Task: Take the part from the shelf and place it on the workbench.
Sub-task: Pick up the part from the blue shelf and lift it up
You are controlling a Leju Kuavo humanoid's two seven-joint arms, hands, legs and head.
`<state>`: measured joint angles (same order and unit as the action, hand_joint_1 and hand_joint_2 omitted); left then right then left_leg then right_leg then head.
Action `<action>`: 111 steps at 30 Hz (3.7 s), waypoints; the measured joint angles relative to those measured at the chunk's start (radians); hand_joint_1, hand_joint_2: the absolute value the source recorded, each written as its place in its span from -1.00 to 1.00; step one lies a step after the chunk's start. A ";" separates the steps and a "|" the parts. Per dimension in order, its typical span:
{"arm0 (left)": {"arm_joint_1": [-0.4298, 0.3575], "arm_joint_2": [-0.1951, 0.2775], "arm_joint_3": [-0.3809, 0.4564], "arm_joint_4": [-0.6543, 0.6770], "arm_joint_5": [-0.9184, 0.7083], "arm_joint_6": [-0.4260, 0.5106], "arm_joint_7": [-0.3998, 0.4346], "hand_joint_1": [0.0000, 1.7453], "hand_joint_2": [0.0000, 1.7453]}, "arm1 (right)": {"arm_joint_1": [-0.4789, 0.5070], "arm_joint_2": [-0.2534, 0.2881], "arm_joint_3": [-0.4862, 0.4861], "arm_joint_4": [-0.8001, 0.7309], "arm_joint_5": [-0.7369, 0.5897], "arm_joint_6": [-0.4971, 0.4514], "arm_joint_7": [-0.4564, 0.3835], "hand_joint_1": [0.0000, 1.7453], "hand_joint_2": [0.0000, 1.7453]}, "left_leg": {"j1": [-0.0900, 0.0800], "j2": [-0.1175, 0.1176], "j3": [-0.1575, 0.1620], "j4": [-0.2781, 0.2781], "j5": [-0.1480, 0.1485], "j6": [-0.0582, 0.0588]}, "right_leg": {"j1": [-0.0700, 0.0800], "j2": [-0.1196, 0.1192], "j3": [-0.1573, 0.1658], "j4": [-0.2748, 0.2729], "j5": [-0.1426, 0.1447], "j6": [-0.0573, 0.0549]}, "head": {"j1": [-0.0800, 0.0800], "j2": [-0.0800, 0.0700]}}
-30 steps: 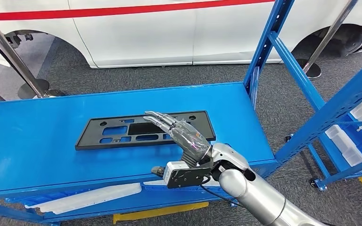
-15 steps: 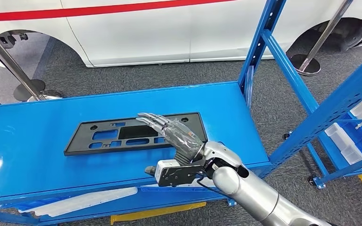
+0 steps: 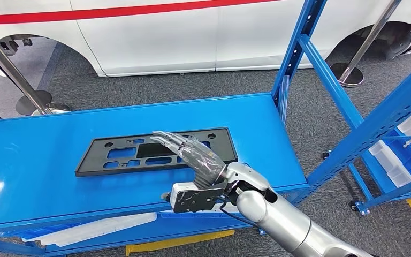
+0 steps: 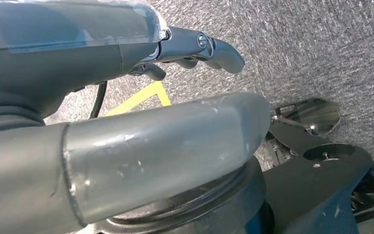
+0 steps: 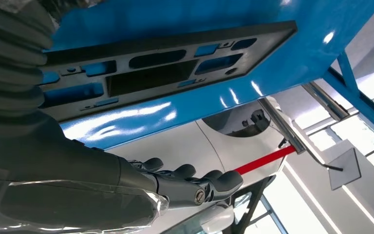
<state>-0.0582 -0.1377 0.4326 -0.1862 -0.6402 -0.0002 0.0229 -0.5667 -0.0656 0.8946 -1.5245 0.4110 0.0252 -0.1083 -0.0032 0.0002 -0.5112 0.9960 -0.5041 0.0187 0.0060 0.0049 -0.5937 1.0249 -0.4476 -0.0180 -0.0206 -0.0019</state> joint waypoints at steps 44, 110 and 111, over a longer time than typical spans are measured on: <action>-0.011 0.000 0.003 0.000 -0.037 -0.042 0.010 -1.00 -1.00 | -0.187 0.247 0.109 0.603 0.362 -0.168 0.129 -1.00 1.00 | -0.001 0.000 0.000 0.000 0.001 0.000 | -0.001 0.000 0.000 0.000 0.000 0.000 | 0.000 0.000; -0.016 0.000 0.029 0.000 -0.061 -0.048 0.018 -1.00 -1.00 | -0.165 0.237 0.006 0.829 0.488 -0.341 0.180 1.00 1.00 | -0.001 0.001 0.003 0.001 0.001 0.000 | -0.001 0.001 0.002 0.000 0.001 0.001 | 0.000 0.000; -0.016 0.000 0.029 0.000 -0.061 -0.048 0.018 -1.00 -1.00 | -0.163 0.236 0.005 0.828 0.488 -0.343 0.179 1.00 1.00 | -0.001 0.001 0.003 0.001 0.001 0.000 | -0.001 0.001 0.002 0.000 0.001 0.001 | 0.000 0.000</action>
<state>-0.0746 -0.1377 0.4612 -0.1862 -0.7015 -0.0481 0.0412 -0.7297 0.1704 0.8999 -0.6960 0.8992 -0.3175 0.0705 -0.0046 0.0015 -0.5082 0.9968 -0.5032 0.0188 0.0049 0.0055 -0.5917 1.0247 -0.4468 -0.0172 -0.0206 -0.0019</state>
